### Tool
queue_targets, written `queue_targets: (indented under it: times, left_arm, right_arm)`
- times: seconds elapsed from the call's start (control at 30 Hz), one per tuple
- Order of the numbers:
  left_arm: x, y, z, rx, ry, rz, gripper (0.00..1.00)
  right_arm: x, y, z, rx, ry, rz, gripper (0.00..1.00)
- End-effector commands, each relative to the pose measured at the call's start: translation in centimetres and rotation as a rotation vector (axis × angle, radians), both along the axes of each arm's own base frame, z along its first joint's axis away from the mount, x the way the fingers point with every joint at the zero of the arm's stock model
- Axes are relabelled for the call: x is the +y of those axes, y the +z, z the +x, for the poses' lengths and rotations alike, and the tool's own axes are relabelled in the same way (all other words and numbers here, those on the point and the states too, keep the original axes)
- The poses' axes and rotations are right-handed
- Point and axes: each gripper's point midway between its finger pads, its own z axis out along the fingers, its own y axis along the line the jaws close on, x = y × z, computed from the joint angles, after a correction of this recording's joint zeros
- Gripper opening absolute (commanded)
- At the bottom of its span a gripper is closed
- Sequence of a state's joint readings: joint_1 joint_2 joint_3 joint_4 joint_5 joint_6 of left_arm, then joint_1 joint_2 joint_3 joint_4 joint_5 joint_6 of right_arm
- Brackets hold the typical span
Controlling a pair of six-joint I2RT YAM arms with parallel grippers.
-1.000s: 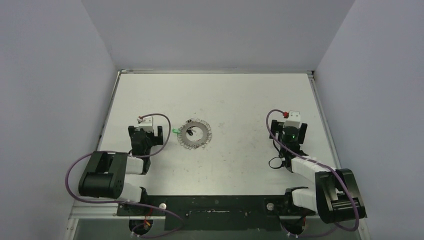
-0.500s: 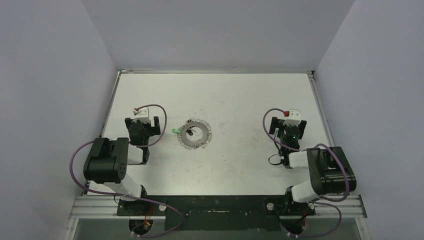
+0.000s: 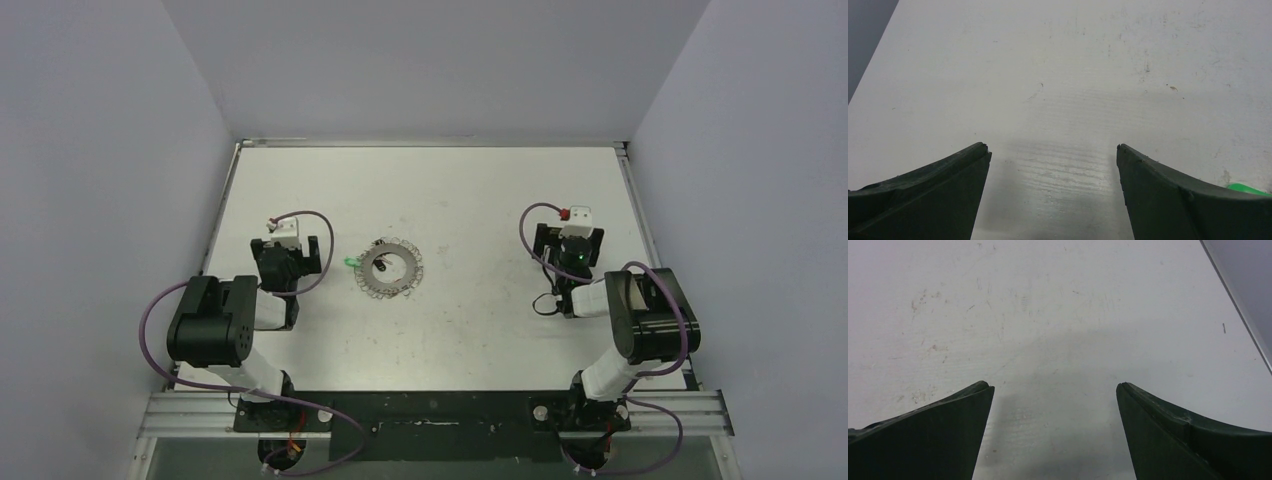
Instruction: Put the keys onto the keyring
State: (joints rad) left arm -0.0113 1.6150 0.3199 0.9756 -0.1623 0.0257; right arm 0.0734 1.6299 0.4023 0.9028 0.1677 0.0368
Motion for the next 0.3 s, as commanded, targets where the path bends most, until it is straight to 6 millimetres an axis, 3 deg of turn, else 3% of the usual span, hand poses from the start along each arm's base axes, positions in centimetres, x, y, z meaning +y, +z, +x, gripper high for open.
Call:
queue_targets:
  times: [0.0,0.17,0.27]
  left_arm:
    - [0.3,1.5,1.0,-0.051,0.022,-0.013,0.97]
    - [0.1,1.3,1.2,-0.038,0.009,-0.018,0.97]
    - [1.2,1.4,1.1,-0.042,0.034,-0.022,0.97]
  right_arm:
    - [0.2,0.2,0.1,0.005,0.004,-0.010,1.00]
    - [0.2,0.2,0.1,0.003,0.004,-0.010,1.00]
    - [0.2,0.2,0.1,0.004,0.003,-0.010,1.00]
